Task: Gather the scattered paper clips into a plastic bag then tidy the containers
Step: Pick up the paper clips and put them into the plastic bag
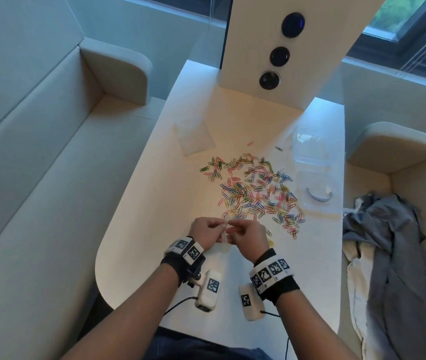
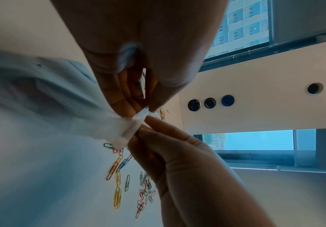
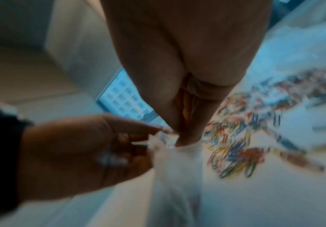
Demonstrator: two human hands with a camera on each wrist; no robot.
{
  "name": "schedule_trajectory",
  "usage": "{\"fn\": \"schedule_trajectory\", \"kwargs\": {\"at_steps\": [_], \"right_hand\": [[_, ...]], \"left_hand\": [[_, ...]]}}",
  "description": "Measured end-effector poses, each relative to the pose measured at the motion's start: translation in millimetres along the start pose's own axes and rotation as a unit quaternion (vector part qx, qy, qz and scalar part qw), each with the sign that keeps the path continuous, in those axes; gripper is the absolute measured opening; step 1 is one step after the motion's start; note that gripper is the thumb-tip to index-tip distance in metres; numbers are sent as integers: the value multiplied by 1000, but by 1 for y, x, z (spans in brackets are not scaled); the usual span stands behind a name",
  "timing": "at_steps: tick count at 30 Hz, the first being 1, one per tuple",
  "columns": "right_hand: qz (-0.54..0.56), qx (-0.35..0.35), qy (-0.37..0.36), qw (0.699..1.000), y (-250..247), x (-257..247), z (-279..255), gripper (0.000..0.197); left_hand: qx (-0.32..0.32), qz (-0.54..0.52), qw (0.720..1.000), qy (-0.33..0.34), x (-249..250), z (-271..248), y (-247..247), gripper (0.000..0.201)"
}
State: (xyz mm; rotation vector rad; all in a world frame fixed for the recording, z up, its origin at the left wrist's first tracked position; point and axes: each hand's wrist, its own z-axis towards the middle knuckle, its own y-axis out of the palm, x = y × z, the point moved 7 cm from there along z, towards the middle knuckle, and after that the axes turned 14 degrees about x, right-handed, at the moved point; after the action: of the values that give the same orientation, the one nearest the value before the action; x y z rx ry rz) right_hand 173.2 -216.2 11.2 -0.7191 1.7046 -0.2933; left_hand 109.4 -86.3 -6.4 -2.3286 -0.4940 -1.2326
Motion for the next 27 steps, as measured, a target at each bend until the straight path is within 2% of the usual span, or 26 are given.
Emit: {"fn": "schedule_trajectory", "kwargs": {"at_steps": [2,3,5,7,9,12,15,19,21,24,27], "right_hand": [[-75,10,-73,994,-8,-9,-1,18],[-79,-1,-84,993,-11,-13,-1,14],[-42,-23,-73,996,-21,-17,5,11],[-42,15,-70,997,-41,-17,27,13],[-120,62,-83,987,-62,-5,65,22],[-284,51,-60,956,-79,26,121,55],[-326,51,-19,944,-86,51,156,69],[-393,48,-27,918,-79,68,174,78],[-406,63,-44,911,-75,67,174,70],[-387,119,-94,910,-76,53,169,27],[-325,126,-82,934,-80,55,164,20]], "left_hand": [[-11,-4,1000,-1,0,0,2,17],[-14,-7,1000,0,0,-1,3,18],[-8,-7,1000,0,0,0,2,20],[8,-8,1000,-3,1,2,-4,19],[21,-4,1000,2,3,5,-13,17],[30,-3,1000,1,1,12,-25,17],[44,-10,999,-12,0,17,-35,16],[55,-9,998,-21,0,23,-40,16],[52,0,998,-18,0,25,-39,17],[53,4,998,-20,-1,28,-37,23],[53,11,998,-20,-2,29,-34,25]]}}
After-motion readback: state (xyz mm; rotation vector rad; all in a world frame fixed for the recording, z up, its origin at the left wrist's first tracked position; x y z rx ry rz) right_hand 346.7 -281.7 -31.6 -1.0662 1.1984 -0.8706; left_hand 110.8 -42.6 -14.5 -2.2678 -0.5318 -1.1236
